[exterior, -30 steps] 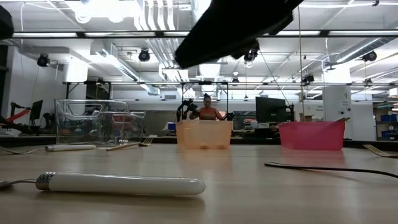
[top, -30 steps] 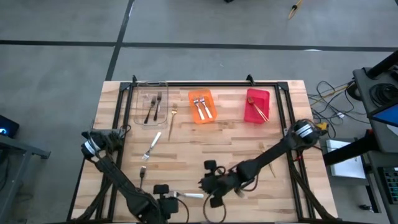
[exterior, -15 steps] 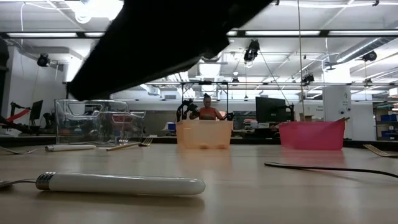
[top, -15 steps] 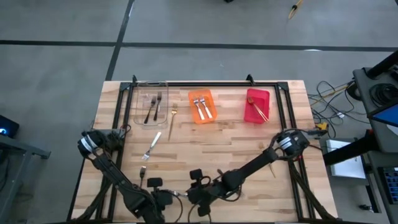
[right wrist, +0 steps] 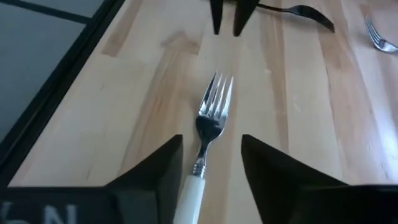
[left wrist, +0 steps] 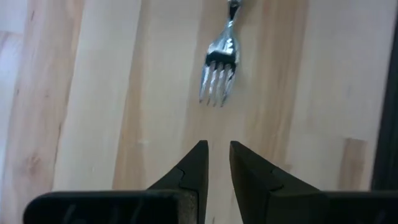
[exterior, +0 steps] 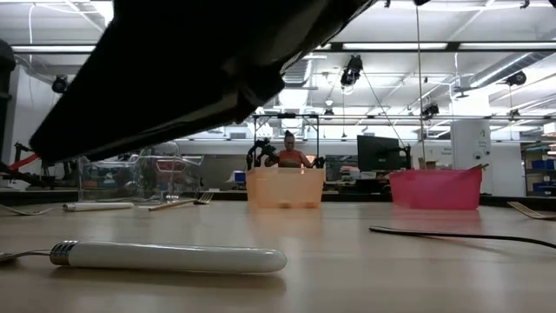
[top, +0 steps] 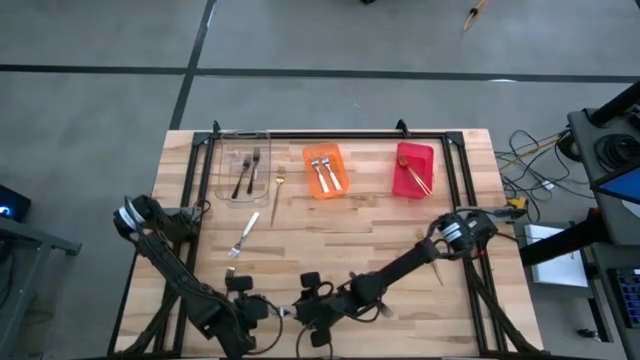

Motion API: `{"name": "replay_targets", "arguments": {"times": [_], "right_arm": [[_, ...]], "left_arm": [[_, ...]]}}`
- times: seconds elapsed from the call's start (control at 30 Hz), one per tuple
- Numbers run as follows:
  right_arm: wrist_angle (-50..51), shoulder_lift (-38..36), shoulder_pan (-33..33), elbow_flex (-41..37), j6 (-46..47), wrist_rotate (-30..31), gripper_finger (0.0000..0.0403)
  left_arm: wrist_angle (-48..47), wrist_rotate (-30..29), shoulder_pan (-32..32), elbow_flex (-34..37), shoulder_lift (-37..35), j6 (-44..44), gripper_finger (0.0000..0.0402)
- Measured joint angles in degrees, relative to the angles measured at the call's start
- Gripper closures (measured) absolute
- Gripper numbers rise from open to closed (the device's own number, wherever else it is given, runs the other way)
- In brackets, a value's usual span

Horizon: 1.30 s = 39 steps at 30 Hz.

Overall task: Sort silverware by color (type)
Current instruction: Put the bottom white fork into the orange bin

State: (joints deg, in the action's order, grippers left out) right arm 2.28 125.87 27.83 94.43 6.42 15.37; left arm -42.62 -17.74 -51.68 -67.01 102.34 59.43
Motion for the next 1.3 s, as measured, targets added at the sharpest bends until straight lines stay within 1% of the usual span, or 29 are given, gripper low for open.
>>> {"name": "replay_targets", "arguments": {"times": [0.13,0.23,0.6,0.67,0.77,0.87,1.1,1.2,1.3], "right_arm": [[-1.49,1.31,-0.17,0.0,0.64,-0.79,0.0218],[-2.69,2.85,-0.22,-0.07,1.89,-0.83,0.0208],[-3.8,7.45,-1.16,0.18,4.25,-0.42,0.0212],[-3.59,7.95,-1.22,0.24,4.26,-0.82,0.022],[-3.3,8.42,-1.3,0.28,4.08,-1.95,0.0243],[-3.12,8.44,-1.56,0.24,3.69,-3.93,0.0277],[-2.97,8.43,-2.01,0.13,3.37,-5.33,0.0369],[-2.96,8.06,-2.01,0.09,2.16,-5.28,0.0375],[-2.74,6.99,-1.87,-0.01,1.16,-4.81,0.0375]], "left_arm": [[-0.01,-1.34,-0.01,0.54,-1.11,0.45,0.0353],[0.02,-1.89,0.0,0.81,-1.43,0.76,0.0353],[0.16,-2.79,0.0,0.62,-1.61,1.33,0.0353],[0.18,-2.84,0.0,0.62,-1.61,1.34,0.0353],[0.19,-2.88,0.0,0.62,-1.59,1.35,0.0353],[0.18,-2.9,0.0,0.62,-1.59,1.35,0.0353],[0.13,-2.96,0.02,0.6,-1.87,1.55,0.0353],[0.01,-4.26,0.02,-0.4,-2.25,0.83,0.0353],[-0.47,-8.44,0.16,-2.03,-2.82,-3.3,0.0353]]}}
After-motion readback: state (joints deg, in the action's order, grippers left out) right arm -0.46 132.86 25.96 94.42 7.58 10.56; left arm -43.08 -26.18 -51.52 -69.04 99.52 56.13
